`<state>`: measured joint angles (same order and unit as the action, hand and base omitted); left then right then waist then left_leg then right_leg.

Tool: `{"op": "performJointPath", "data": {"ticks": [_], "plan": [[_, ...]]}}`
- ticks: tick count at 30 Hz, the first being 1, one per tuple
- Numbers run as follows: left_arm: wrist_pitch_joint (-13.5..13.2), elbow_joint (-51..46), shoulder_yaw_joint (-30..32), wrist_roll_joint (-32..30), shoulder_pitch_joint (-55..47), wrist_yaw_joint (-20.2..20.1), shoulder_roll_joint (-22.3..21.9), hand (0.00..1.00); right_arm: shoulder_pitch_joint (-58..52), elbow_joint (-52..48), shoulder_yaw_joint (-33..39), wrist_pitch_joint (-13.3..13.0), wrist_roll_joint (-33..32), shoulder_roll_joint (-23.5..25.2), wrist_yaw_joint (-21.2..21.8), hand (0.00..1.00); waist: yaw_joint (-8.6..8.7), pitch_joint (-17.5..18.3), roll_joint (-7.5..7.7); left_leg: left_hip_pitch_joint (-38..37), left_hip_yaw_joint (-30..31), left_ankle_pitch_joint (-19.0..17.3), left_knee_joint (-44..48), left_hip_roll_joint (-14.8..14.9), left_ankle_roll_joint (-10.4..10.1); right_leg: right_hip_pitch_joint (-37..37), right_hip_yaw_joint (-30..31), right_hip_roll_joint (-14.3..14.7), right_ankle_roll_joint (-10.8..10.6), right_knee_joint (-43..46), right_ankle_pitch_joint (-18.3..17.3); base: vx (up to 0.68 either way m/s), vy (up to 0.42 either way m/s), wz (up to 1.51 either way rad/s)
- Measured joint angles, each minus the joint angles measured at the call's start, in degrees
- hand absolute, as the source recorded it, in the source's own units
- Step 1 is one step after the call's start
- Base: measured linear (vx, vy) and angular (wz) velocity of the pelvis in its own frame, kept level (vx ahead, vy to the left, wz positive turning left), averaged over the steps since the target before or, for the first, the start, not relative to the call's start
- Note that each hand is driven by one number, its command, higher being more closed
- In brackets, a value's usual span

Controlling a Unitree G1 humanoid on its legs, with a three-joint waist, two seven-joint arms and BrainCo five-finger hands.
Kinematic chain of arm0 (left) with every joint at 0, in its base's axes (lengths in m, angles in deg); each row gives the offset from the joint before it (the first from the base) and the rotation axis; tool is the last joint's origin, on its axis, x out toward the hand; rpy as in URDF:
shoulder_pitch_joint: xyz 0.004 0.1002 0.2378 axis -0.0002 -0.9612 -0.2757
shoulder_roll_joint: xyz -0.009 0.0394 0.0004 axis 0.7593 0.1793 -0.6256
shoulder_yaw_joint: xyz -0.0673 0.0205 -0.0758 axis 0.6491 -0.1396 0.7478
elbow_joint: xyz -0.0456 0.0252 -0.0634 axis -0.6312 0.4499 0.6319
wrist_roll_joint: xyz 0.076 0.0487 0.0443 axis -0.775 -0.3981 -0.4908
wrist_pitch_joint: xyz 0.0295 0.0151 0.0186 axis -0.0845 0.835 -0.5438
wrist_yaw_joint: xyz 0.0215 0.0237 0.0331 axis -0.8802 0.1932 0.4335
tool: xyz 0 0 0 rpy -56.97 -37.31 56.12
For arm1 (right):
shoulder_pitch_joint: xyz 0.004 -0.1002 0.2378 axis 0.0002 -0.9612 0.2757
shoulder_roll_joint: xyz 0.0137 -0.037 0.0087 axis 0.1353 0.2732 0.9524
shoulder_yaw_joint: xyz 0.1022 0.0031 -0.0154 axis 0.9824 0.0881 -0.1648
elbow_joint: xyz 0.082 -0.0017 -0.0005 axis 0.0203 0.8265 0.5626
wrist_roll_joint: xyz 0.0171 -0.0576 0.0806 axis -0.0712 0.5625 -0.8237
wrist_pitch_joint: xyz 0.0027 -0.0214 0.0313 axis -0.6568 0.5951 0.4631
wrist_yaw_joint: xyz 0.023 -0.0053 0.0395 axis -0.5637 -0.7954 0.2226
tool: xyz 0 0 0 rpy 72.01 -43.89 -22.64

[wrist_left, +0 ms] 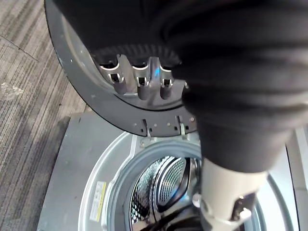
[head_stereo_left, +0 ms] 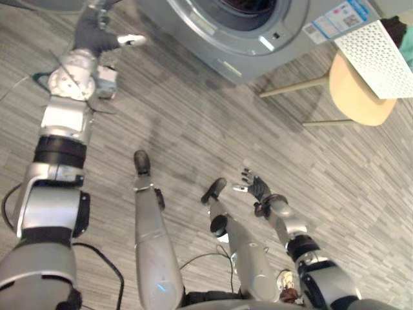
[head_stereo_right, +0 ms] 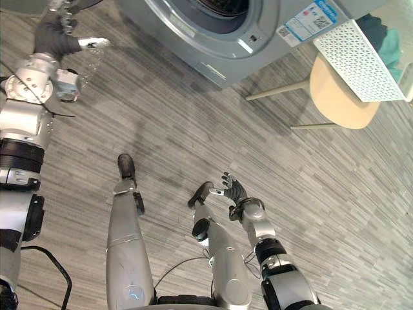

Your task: Pick up the laundry basket with both hands and put the clothes into the washing machine.

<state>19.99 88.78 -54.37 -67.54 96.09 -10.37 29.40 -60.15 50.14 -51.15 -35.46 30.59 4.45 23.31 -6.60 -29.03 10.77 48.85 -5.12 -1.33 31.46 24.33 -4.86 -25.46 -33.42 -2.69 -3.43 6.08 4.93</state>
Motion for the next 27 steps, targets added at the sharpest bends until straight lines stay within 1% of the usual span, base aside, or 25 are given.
{"op": "performJointPath", "data": {"ticks": [1,2,3,4,5,6,7,8,10,11,12,13,14,15,16,17,18,19,21,22,23,24,25,26,27], "plan": [[-0.09,-0.72,2.30,0.40,-2.17,0.47,-0.81,0.00,-0.68,-0.68,1.12,-0.21,-0.01,0.27,-0.60,0.00,-0.12,-0.04,-0.07,-0.33,-0.41,-0.72,1.03,0.52,0.02,0.00,0.70,-0.11,-0.34,0.88,-0.32,0.07,0.096,-0.60],[-0.11,-2.31,6.07,0.94,-7.02,1.92,-3.65,0.00,-2.64,-2.79,3.54,-0.38,-0.06,0.78,-2.07,0.00,-0.38,-0.11,-0.17,-1.48,-1.33,-2.47,2.87,1.26,0.11,0.05,1.58,-0.76,0.14,3.55,-1.76,0.06,0.089,-0.33],[-0.11,-3.48,7.76,0.94,-10.02,2.71,-5.61,0.00,-3.89,-4.14,4.92,-0.37,-0.12,1.12,-2.78,0.00,-0.33,-0.19,-0.29,-2.28,-1.80,-3.43,3.91,1.55,0.18,0.06,2.12,-1.41,0.18,5.61,-2.91,0.09,0.129,-0.30],[-0.09,-6.10,10.16,0.94,-15.05,3.71,-9.53,0.00,-6.14,-6.74,7.44,-0.41,-0.15,1.90,-3.67,0.00,-0.49,-0.46,-0.70,-3.84,-2.46,-5.37,5.80,1.98,0.12,0.07,2.87,-2.60,0.14,9.76,-5.17,0.08,0.126,-0.23],[-0.03,-9.33,11.79,0.81,-22.51,4.80,-14.32,0.00,-9.15,-9.63,9.62,-0.61,-0.43,2.23,-5.21,0.00,-0.71,-0.84,-1.27,-6.44,-3.53,-8.45,8.32,2.40,-0.14,0.42,4.43,-4.50,0.14,15.53,-8.38,0.09,0.138,-0.31],[0.07,-12.35,12.60,0.72,-30.54,5.38,-19.17,0.00,-11.38,-11.91,11.48,-0.35,-0.83,2.48,-6.21,0.00,-0.56,-0.93,-1.52,-9.48,-5.19,-10.34,10.73,2.64,-0.12,0.74,5.65,-6.40,0.13,20.30,-10.71,0.05,0.088,-0.33],[0.07,-14.13,12.73,0.68,-34.65,5.76,-21.77,0.00,-12.49,-13.71,12.48,-0.21,-1.16,2.55,-6.79,0.00,-0.45,-0.95,-1.79,-10.87,-6.04,-11.49,11.79,2.87,-0.14,0.82,6.14,-7.18,0.30,22.13,-11.48,0.03,0.087,-0.60],[0.20,-15.91,11.67,-0.84,-44.72,6.16,-28.71,0.00,-14.90,-17.66,15.78,-0.91,-1.64,2.24,-9.39,0.00,-0.36,-1.05,-3.38,-14.85,-8.34,-15.02,13.49,3.14,-0.88,2.03,8.42,-8.13,-0.03,23.80,-13.34,0.02,0.065,-0.61],[0.60,-16.05,9.99,-1.87,-50.48,5.99,-31.03,0.00,-15.16,-18.68,18.88,-0.61,-1.69,1.78,-10.46,0.00,0.21,-0.94,-4.69,-17.01,-9.83,-15.95,13.66,3.66,-0.90,2.56,9.35,-8.28,0.02,23.58,-13.54,0.01,0.059,-0.47],[0.83,-16.30,8.75,-2.31,-53.91,5.94,-32.04,0.00,-15.65,-20.04,21.21,-0.34,-1.70,1.16,-11.24,0.00,0.78,-0.99,-5.96,-18.02,-10.19,-16.42,13.56,3.88,-1.00,3.26,9.38,-8.58,0.04,23.33,-13.84,0.05,0.035,-0.39],[0.87,-17.23,8.17,-2.56,-58.56,5.82,-32.64,0.00,-15.92,-21.83,24.23,-0.32,-2.15,0.88,-12.64,0.00,1.09,-0.90,-6.92,-20.00,-11.98,-16.72,13.01,4.24,-1.26,3.61,9.14,-9.26,0.14,23.52,-13.88,0.11,0.001,-0.56],[1.12,-18.06,8.79,-2.60,-62.39,5.55,-33.97,0.00,-15.96,-24.36,26.61,-0.35,-2.72,0.82,-13.59,0.00,1.26,-0.79,-8.11,-22.36,-13.99,-16.86,12.93,5.25,-1.25,4.19,8.37,-9.51,0.22,24.15,-13.89,0.12,-0.024,-0.63],[1.26,-18.06,9.26,-2.59,-63.73,5.34,-34.62,0.00,-15.95,-25.41,27.53,-0.41,-3.29,0.73,-13.91,0.00,1.32,-0.50,-8.72,-23.71,-14.93,-16.92,12.91,5.69,-1.51,4.37,8.12,-9.54,0.21,24.82,-13.86,0.15,-0.064,-0.73],[1.48,-18.04,10.20,-2.59,-65.78,4.91,-35.61,0.00,-15.91,-27.49,28.46,-0.47,-4.15,0.18,-14.87,0.00,1.50,0.14,-9.87,-26.49,-15.97,-16.75,12.30,6.12,-1.93,5.61,6.52,-10.06,0.46,26.16,-14.03,0.18,-0.093,-0.64],[1.57,-17.99,10.71,-2.60,-66.75,4.77,-36.99,0.00,-16.40,-30.62,28.48,-0.41,-4.60,-0.64,-15.70,0.00,2.04,1.25,-10.93,-29.29,-15.95,-16.52,10.40,5.69,-2.84,6.58,4.94,-10.68,1.28,27.00,-14.56,0.21,-0.132,-0.50],[1.57,-17.97,10.74,-2.61,-66.89,4.70,-37.71,0.00,-16.90,-32.70,28.47,-0.43,-4.60,-0.87,-15.84,0.00,2.74,2.50,-11.42,-30.10,-16.08,-16.22,9.21,5.43,-3.42,6.84,4.44,-10.80,1.55,27.15,-14.96,0.18,-0.125,-0.14],[1.56,-17.91,10.71,-2.77,-66.74,4.63,-38.81,0.00,-18.27,-37.06,28.33,-0.52,-4.52,-0.76,-16.30,0.00,3.88,5.73,-11.50,-31.64,-16.80,-15.40,6.28,4.53,-4.74,7.17,3.22,-11.58,1.21,27.74,-16.67,0.25,-0.202,0.07],[1.47,-17.85,10.70,-3.19,-66.79,4.61,-39.68,0.00,-19.51,-40.72,27.79,-0.88,-4.43,-0.73,-16.78,0.00,4.46,8.43,-11.35,-34.22,-17.79,-14.81,4.02,4.37,-5.76,8.22,2.40,-11.82,0.73,28.38,-19.33,0.24,-0.198,0.05],[1.43,-17.83,10.61,-3.28,-67.24,4.62,-40.22,0.00,-19.94,-43.49,26.71,-2.04,-3.71,-0.72,-16.93,0.00,4.73,10.39,-10.77,-38.95,-19.01,-14.30,1.37,4.69,-6.40,10.64,1.91,-11.72,0.75,30.26,-22.68,0.29,-0.291,-0.08],[1.48,-17.98,10.38,-3.23,-68.83,4.65,-40.30,0.00,-19.67,-46.09,24.54,-2.39,-3.16,-0.77,-17.29,0.00,5.26,12.58,-10.58,-41.08,-18.75,-12.00,4.16,7.12,-3.19,13.69,1.37,-9.33,1.47,30.79,-25.98,0.28,-0.312,-0.16],[1.52,-18.11,10.21,-3.19,-69.50,4.66,-40.38,0.00,-19.64,-47.07,23.61,-2.43,-2.81,-0.80,-17.48,0.00,5.29,13.12,-10.31,-40.86,-18.44,-10.61,6.56,8.66,-0.70,14.77,1.42,-8.25,1.89,30.49,-26.69,0.37,-0.399,-0.20],[1.61,-18.49,10.10,-3.00,-70.16,4.69,-40.52,0.00,-19.35,-48.11,22.80,-2.47,-2.22,-0.86,-17.97,0.00,5.02,13.22,-10.20,-40.25,-18.41,-9.00,9.70,10.38,3.07,16.72,1.46,-7.04,2.30,29.85,-27.12,0.30,-0.244,-0.28],[1.73,-19.20,9.13,-2.95,-71.31,4.69,-40.99,0.00,-18.49,-50.11,21.88,-2.83,-0.96,-1.09,-19.08,0.00,4.38,13.28,-10.32,-37.24,-18.10,-6.64,18.20,14.31,10.95,20.06,1.82,-4.40,3.20,27.52,-27.52,0.36,-0.280,-0.27],[1.78,-19.24,7.94,-2.72,-71.87,4.60,-41.33,0.00,-17.44,-51.14,21.11,-2.99,-0.27,-1.58,-20.13,0.00,3.94,13.27,-10.27,-34.55,-16.07,-7.69,25.34,14.37,11.86,22.55,2.02,-3.14,3.44,25.27,-27.48,0.36,-0.212,-0.14],[1.89,-19.29,6.61,-2.37,-72.37,4.53,-41.79,0.00,-15.98,-52.21,21.13,-3.45,0.62,-2.38,-21.13,0.00,3.86,13.38,-9.74,-30.97,-12.89,-8.64,30.18,9.87,10.49,25.42,1.90,-2.52,3.68,22.14,-27.26,0.21,-0.109,0.03]]}}
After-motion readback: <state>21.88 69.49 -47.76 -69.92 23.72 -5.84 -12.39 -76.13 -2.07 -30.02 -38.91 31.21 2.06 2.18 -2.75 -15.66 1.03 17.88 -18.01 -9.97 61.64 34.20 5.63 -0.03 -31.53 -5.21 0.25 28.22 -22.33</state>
